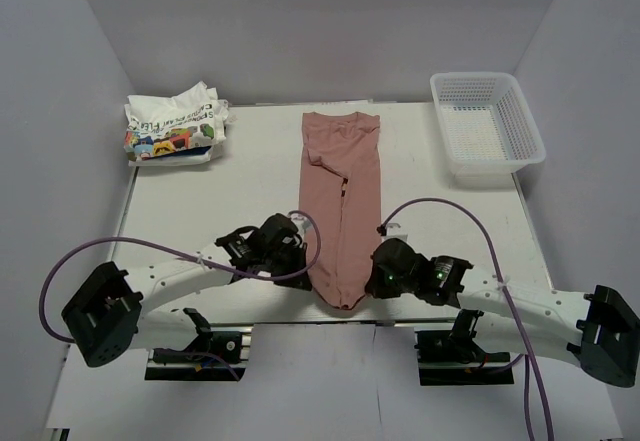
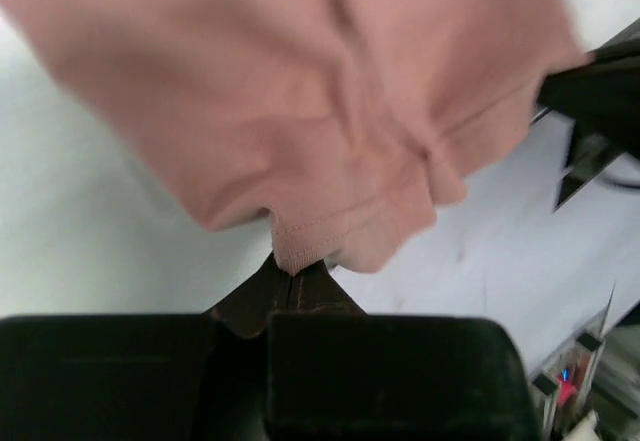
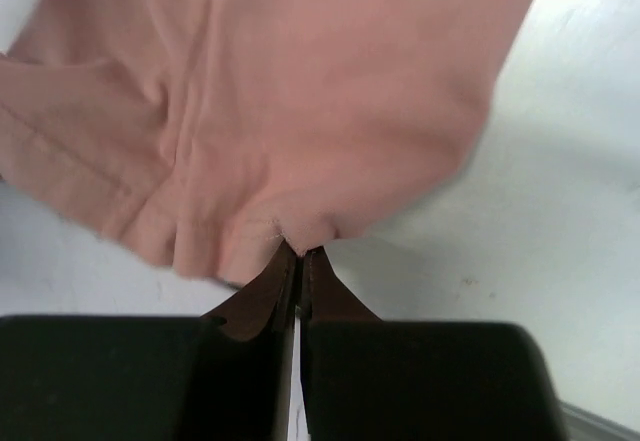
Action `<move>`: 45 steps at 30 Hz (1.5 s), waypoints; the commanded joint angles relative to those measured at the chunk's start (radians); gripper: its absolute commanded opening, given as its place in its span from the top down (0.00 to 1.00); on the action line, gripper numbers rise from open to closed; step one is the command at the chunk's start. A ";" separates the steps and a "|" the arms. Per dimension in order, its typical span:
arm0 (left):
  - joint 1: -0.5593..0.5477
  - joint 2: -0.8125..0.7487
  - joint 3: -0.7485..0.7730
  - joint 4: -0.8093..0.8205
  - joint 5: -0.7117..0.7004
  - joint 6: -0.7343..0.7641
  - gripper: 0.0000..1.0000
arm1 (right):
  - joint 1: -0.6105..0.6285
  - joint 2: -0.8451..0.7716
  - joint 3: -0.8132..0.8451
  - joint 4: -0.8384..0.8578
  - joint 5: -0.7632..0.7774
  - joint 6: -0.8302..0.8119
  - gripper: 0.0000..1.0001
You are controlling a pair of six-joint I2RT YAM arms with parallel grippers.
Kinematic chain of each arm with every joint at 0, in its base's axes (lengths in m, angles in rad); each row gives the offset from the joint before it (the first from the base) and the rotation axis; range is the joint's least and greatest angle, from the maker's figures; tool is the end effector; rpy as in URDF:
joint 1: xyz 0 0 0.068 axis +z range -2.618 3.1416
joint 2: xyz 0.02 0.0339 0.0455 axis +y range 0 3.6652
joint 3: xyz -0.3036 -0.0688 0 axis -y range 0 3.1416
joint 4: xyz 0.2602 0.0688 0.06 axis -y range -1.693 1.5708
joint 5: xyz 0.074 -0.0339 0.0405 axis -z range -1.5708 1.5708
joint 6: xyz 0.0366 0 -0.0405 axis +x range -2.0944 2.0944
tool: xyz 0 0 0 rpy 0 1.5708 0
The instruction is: Fold and stack the t-shirts
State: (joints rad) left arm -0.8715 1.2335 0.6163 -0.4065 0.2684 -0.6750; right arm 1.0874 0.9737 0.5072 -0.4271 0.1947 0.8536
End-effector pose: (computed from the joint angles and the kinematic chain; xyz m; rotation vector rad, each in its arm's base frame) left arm 0.1363 -0.1771 0.2050 0.3827 2.7939 -0.8245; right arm 0.0888 0.1539 0.2155 -0.2095 2.5325 0.5979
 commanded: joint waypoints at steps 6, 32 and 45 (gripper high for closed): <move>0.025 0.020 0.155 0.071 -0.376 -0.006 1.00 | -0.041 0.089 0.189 0.000 0.367 -0.056 1.00; 0.209 0.523 0.655 0.143 -0.624 0.117 1.00 | -0.446 0.549 0.496 0.476 0.281 -0.346 1.00; 0.298 0.730 0.836 0.209 -0.505 0.252 0.32 | -0.554 0.829 0.749 0.361 0.207 -0.346 0.69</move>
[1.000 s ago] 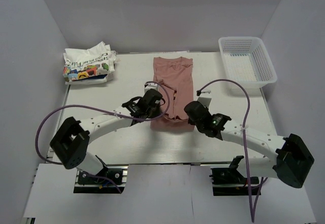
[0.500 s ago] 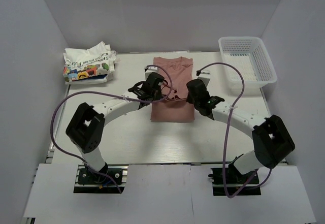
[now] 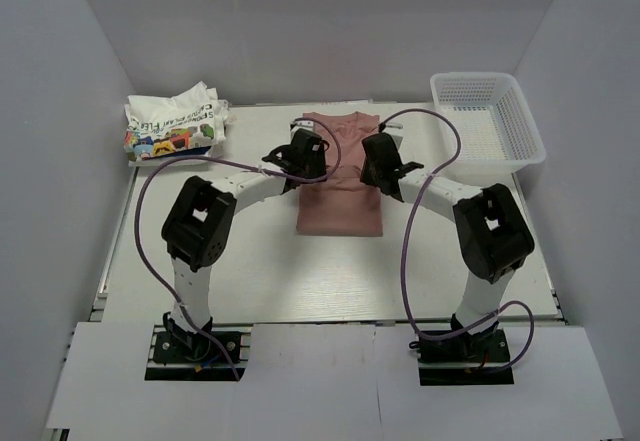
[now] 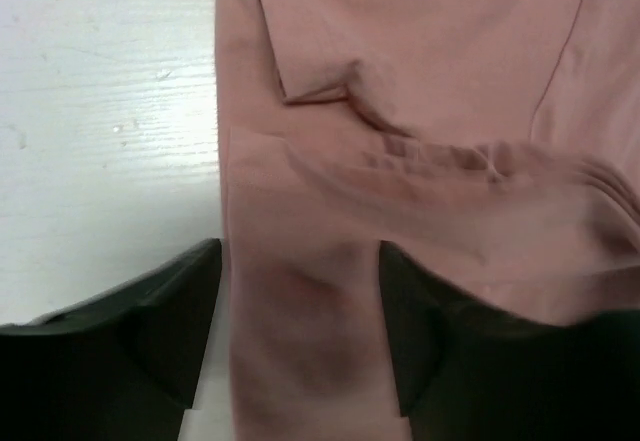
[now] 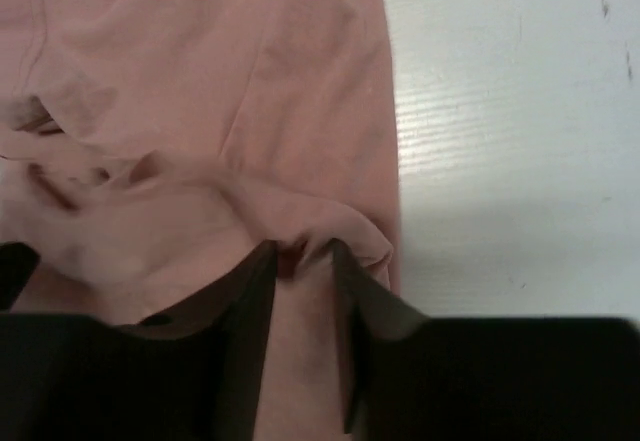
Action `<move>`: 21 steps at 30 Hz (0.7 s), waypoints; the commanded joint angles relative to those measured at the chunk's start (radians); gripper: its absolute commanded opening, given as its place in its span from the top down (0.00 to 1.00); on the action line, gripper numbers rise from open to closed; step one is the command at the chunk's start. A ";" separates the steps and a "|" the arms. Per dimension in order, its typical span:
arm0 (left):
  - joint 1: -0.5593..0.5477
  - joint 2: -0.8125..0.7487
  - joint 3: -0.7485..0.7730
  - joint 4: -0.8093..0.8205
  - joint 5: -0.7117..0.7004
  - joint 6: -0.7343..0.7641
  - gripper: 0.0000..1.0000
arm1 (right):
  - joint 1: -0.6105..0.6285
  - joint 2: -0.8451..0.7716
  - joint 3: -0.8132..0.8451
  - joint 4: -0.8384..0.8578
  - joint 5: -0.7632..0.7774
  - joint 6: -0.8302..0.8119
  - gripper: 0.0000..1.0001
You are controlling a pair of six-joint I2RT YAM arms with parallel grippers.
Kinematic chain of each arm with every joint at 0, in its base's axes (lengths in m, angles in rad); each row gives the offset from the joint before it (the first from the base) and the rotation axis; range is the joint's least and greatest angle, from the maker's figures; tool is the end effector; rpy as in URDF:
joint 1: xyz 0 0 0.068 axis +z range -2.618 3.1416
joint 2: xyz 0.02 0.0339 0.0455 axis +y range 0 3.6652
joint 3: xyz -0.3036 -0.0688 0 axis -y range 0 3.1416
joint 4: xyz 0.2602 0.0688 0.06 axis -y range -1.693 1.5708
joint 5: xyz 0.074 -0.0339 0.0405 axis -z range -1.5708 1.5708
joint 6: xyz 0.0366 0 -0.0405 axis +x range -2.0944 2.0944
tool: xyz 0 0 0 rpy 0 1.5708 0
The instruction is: Fold and stack the t-shirts
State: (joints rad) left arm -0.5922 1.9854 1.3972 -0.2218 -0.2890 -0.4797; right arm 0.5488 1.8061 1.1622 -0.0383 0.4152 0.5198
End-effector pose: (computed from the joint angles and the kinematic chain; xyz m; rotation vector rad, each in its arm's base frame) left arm 0.3935 -0.2522 0.2179 -0.0044 2.3457 -0.1852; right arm 0.3646 0.2056 0.2327 0.1868 2.1809 0.1332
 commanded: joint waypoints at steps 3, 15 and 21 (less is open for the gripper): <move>0.019 -0.083 0.015 0.059 0.085 0.088 0.00 | -0.013 -0.062 0.058 -0.020 -0.055 -0.015 0.49; 0.019 -0.442 -0.427 0.027 0.183 -0.074 0.00 | -0.007 -0.310 -0.345 0.000 -0.263 0.083 0.10; 0.019 -0.452 -0.561 0.093 0.248 -0.131 0.00 | -0.012 -0.422 -0.489 0.026 -0.260 0.190 0.10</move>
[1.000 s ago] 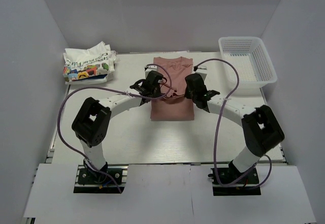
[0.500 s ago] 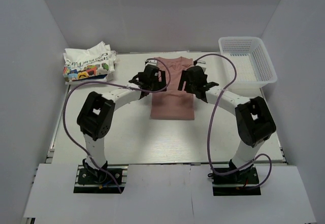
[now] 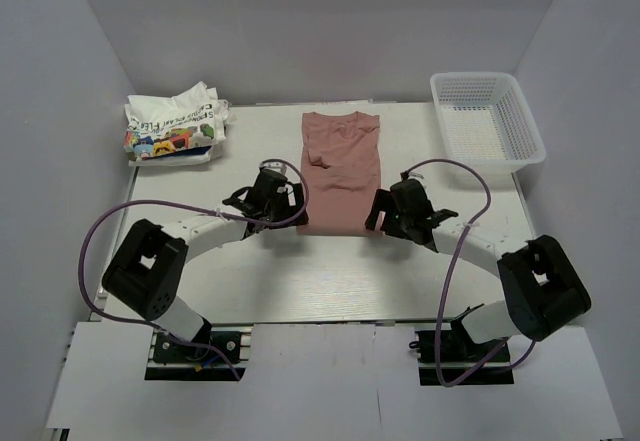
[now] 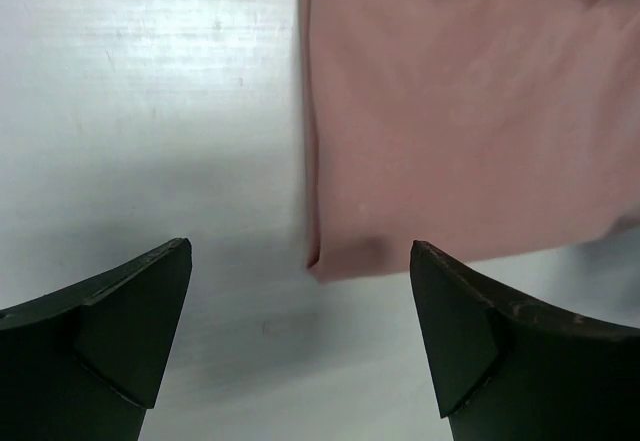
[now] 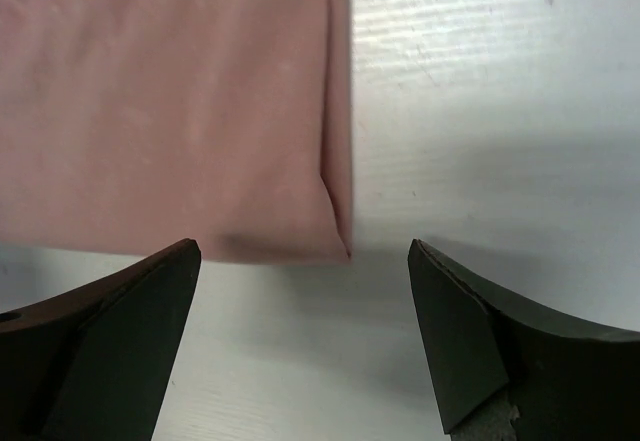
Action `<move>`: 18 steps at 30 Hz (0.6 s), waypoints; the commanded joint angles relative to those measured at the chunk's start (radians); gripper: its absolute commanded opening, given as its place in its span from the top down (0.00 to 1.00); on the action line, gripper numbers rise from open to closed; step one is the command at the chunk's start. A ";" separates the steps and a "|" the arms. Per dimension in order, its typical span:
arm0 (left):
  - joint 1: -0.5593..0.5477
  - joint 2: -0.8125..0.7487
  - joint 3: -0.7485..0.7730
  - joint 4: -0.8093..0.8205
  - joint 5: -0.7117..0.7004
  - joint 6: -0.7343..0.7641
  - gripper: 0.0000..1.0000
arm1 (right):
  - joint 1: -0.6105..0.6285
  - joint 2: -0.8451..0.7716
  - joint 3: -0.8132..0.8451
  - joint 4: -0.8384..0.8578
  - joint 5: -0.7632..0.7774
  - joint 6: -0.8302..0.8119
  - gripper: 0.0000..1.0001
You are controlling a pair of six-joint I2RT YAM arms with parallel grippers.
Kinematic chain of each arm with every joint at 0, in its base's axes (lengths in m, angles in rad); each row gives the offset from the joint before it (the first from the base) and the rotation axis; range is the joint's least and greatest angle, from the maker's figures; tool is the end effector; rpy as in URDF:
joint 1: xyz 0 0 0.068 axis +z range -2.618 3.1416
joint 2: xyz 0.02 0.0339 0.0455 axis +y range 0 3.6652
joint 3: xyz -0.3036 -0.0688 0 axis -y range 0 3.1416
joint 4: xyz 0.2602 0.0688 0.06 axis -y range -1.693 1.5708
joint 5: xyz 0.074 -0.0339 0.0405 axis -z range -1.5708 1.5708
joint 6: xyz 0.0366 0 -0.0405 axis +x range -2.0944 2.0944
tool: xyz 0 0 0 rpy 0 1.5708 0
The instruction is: Fold and stack the t-shirts
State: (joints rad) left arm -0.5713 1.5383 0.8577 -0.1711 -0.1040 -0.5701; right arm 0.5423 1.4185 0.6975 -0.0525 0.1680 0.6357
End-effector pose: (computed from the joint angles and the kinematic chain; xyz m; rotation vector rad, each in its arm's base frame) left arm 0.2736 -0.1714 0.2168 -0.0465 2.4546 -0.3909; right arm 0.2496 0.1433 0.2100 0.1940 2.3557 0.3874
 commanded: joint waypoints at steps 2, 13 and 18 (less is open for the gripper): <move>-0.002 0.019 -0.022 0.055 0.073 -0.040 0.00 | -0.007 -0.030 -0.035 0.039 0.002 0.087 0.10; -0.018 0.089 -0.083 0.148 0.139 -0.031 0.45 | -0.010 0.049 -0.067 0.089 -0.102 0.081 0.22; -0.018 0.098 -0.101 0.171 0.171 -0.031 0.62 | -0.008 0.054 -0.101 0.123 -0.148 0.093 0.44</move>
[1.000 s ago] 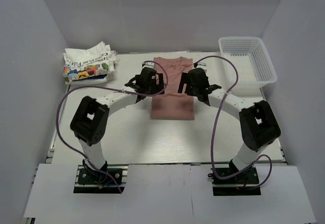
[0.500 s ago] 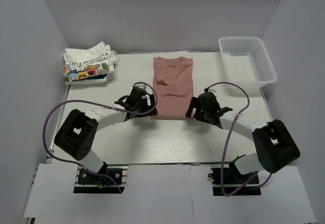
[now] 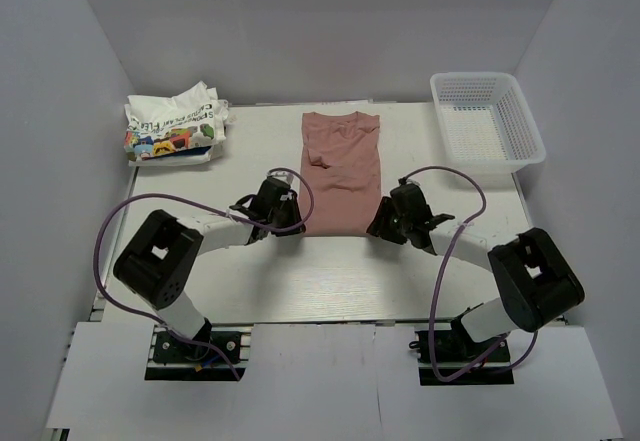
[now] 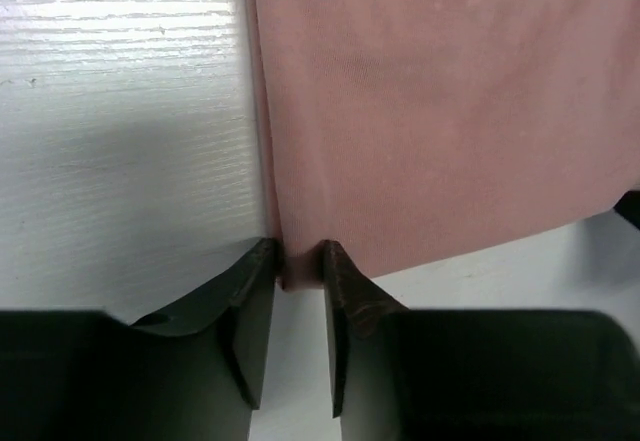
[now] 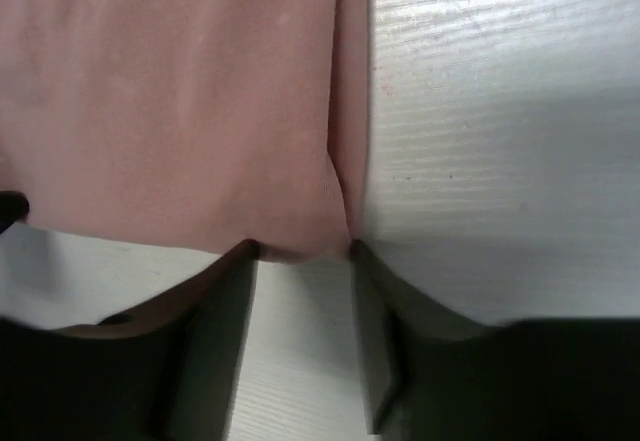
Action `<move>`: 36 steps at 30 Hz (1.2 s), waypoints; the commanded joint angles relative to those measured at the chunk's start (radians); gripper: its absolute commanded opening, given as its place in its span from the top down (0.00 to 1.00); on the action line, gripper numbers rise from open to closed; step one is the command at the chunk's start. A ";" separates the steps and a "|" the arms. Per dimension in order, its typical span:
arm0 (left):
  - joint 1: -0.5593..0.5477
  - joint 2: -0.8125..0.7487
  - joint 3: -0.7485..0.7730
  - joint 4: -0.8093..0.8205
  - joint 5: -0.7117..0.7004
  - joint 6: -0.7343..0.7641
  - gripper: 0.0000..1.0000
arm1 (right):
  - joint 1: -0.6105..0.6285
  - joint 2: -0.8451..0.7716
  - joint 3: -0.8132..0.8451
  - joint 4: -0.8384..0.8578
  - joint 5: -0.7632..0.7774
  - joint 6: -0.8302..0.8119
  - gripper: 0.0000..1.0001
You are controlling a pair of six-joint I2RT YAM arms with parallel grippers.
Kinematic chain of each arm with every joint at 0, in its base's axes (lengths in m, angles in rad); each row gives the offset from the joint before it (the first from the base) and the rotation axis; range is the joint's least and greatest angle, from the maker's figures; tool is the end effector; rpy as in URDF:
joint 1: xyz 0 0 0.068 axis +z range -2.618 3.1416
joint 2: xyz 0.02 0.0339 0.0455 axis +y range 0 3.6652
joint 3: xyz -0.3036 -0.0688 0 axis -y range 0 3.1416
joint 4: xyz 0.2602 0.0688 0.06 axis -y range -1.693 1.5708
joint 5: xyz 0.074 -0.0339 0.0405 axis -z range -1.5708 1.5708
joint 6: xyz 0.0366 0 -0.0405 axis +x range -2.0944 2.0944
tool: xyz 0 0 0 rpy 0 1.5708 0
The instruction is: Fold and stack the t-shirts
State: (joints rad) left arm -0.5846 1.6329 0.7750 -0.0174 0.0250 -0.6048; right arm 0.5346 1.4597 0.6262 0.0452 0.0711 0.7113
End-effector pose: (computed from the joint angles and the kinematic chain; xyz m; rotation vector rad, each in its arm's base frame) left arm 0.2707 -0.1803 0.1740 -0.0141 2.5261 -0.5392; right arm 0.2454 0.1423 0.1846 0.2487 2.4053 0.5121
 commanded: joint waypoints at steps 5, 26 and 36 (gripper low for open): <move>-0.004 0.047 -0.031 0.102 0.075 0.004 0.96 | -0.002 0.016 -0.040 0.053 -0.051 0.024 0.84; -0.055 -0.553 -0.181 -0.116 0.176 -0.021 1.00 | 0.054 -0.541 -0.094 -0.235 -0.142 -0.102 1.00; -0.055 -0.554 -0.189 -0.174 0.150 -0.039 1.00 | 0.151 -0.234 -0.046 -0.271 -0.189 -0.194 0.60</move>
State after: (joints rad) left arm -0.6380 1.0935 0.5968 -0.1719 0.1905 -0.6323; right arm 0.6502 1.1618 0.5362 -0.1883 -0.0910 0.5655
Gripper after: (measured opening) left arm 0.015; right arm 0.381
